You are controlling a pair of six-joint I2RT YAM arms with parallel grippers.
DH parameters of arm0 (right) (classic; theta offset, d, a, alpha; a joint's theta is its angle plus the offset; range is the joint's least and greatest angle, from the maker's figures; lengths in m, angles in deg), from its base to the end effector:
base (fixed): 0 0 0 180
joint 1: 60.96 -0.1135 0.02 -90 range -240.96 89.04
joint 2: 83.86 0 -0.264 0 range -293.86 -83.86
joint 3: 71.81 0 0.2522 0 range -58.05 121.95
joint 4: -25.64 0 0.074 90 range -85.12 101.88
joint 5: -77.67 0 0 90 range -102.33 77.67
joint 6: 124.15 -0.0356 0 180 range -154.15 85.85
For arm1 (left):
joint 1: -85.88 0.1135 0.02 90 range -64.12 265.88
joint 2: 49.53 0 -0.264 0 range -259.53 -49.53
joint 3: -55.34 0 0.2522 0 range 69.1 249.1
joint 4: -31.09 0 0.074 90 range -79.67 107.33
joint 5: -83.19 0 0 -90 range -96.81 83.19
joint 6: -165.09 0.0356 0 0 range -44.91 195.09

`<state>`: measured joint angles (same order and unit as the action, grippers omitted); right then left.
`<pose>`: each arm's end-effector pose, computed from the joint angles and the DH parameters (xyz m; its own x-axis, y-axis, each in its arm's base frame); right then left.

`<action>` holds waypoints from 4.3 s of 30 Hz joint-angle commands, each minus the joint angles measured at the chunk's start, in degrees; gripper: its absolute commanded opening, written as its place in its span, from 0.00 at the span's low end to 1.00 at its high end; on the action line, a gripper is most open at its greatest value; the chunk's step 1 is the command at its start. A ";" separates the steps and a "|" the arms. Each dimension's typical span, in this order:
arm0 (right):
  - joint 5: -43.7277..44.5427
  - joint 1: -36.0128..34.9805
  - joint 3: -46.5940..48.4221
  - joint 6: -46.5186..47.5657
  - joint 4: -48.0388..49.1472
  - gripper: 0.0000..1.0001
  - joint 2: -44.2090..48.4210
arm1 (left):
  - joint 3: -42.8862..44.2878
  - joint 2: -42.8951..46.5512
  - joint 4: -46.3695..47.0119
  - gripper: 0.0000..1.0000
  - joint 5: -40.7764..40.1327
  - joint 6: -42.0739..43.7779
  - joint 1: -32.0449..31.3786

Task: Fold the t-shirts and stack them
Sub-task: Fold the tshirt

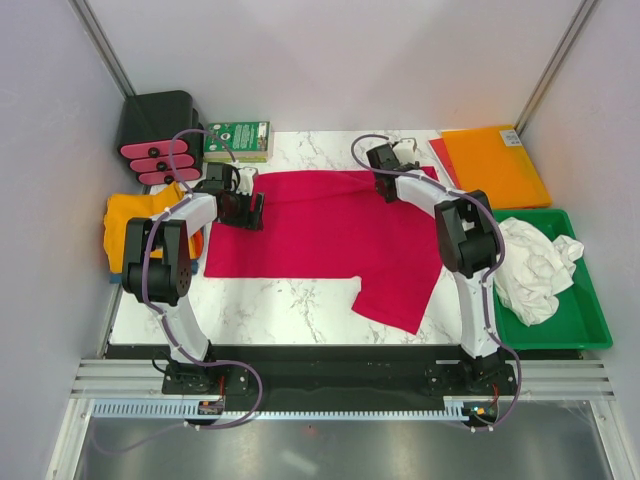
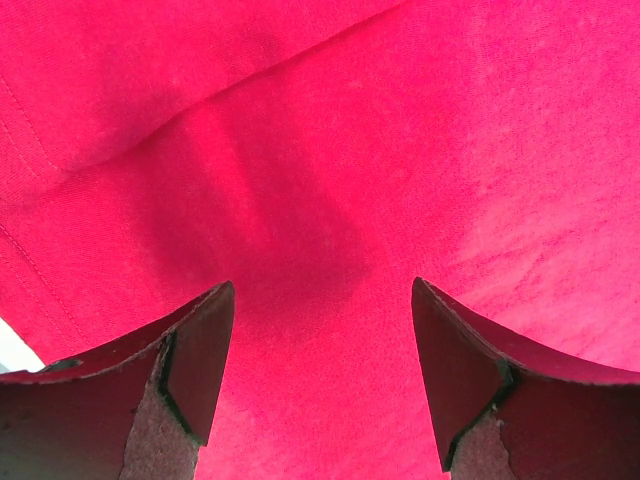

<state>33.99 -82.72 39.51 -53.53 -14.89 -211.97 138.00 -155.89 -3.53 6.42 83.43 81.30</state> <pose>0.4531 0.1531 0.1654 -0.7020 -0.0335 -0.7113 0.3600 0.8452 -0.3951 0.3805 -0.0387 0.1730 -0.8107 0.2066 -0.5479 0.3185 0.9407 -0.1165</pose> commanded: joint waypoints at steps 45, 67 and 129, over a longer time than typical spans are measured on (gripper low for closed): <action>-8.53 0.57 14.14 -2.60 -4.08 0.40 -5.12 | 0.71 -1.74 0.91 0.78 2.15 -1.57 0.18; -8.89 1.63 14.07 -2.42 5.41 0.49 0.22 | 0.18 0.19 1.44 0.78 2.14 -1.92 0.18; -19.17 9.63 10.29 -15.17 6.99 0.30 -6.72 | -0.09 -2.18 1.79 0.78 3.11 -2.36 0.18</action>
<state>16.01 -73.10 48.73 -68.02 -8.85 -218.73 138.00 -157.18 -3.25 8.72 82.36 81.30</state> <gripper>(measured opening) 0.353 0.782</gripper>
